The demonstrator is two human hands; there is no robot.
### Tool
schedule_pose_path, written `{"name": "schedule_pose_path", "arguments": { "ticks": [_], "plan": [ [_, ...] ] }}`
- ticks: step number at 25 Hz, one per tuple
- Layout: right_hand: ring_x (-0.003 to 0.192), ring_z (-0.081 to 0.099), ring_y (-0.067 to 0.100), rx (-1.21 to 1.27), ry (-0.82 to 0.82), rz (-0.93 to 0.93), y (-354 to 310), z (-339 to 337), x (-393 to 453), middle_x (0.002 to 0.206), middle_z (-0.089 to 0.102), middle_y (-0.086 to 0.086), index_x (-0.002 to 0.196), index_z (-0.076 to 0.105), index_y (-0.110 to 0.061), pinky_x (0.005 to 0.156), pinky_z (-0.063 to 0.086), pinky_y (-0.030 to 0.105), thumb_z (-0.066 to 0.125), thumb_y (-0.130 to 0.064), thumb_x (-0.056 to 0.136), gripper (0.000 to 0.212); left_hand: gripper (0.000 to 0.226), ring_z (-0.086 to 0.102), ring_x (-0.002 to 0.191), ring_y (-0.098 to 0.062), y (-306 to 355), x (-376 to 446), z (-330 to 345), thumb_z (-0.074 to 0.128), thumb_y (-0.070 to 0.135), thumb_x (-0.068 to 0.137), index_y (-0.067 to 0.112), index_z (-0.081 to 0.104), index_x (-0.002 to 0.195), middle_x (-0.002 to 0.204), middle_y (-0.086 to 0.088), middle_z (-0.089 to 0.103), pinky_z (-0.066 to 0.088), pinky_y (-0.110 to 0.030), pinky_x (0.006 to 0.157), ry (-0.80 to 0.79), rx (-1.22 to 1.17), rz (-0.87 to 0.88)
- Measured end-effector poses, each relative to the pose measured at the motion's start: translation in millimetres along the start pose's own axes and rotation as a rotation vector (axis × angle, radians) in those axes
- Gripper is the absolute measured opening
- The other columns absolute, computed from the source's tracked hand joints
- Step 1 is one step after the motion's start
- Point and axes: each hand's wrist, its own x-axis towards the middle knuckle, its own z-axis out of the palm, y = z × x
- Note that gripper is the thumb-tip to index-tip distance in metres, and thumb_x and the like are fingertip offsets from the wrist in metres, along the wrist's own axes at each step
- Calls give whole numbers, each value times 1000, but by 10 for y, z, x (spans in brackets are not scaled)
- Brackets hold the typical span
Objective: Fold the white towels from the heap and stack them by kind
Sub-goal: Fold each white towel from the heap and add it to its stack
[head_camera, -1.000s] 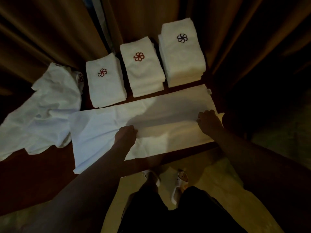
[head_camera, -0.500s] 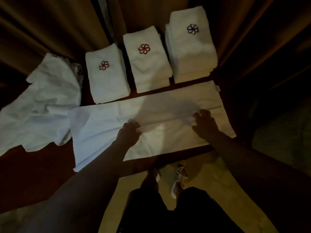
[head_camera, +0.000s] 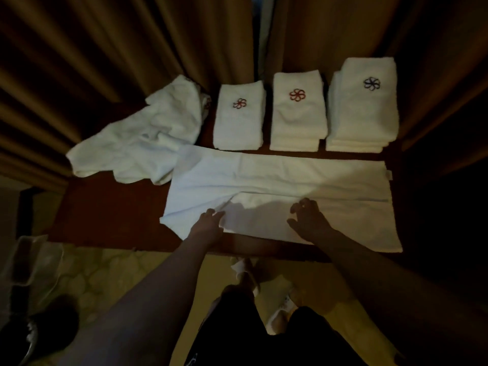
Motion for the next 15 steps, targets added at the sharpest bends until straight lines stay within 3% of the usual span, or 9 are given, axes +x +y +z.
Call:
{"name": "schedule_pose_path", "arguments": {
  "ticks": [8, 13, 15],
  "plan": [
    [113, 42, 30, 73, -75, -93, -883, 212, 213, 116, 48, 15, 114, 57, -7, 91, 37, 32, 56, -28, 91, 32, 51, 37, 131, -25, -734, -209, -132, 54, 20, 93, 20, 42, 142, 142, -8, 40, 42, -42, 102, 66, -73, -41],
    [112, 52, 30, 240, -90, 15, -1489, 471, 497, 122, 54, 14, 120, 54, -8, 87, 38, 30, 56, -26, 92, 33, 56, 33, 134, -25, -1278, -3, -186, 59, 5, 85, 17, 46, 138, 145, -7, 38, 41, -39, 101, 76, -74, 39],
    [111, 54, 31, 360, -95, 116, -1714, 562, 640, 121, 58, 15, 127, 49, -11, 82, 39, 30, 55, -26, 93, 38, 69, 27, 139, -28, -1495, 112, -174, 70, 11, 79, 15, 42, 142, 149, -11, 32, 35, -35, 106, 4, -85, 134]
  ]
}}
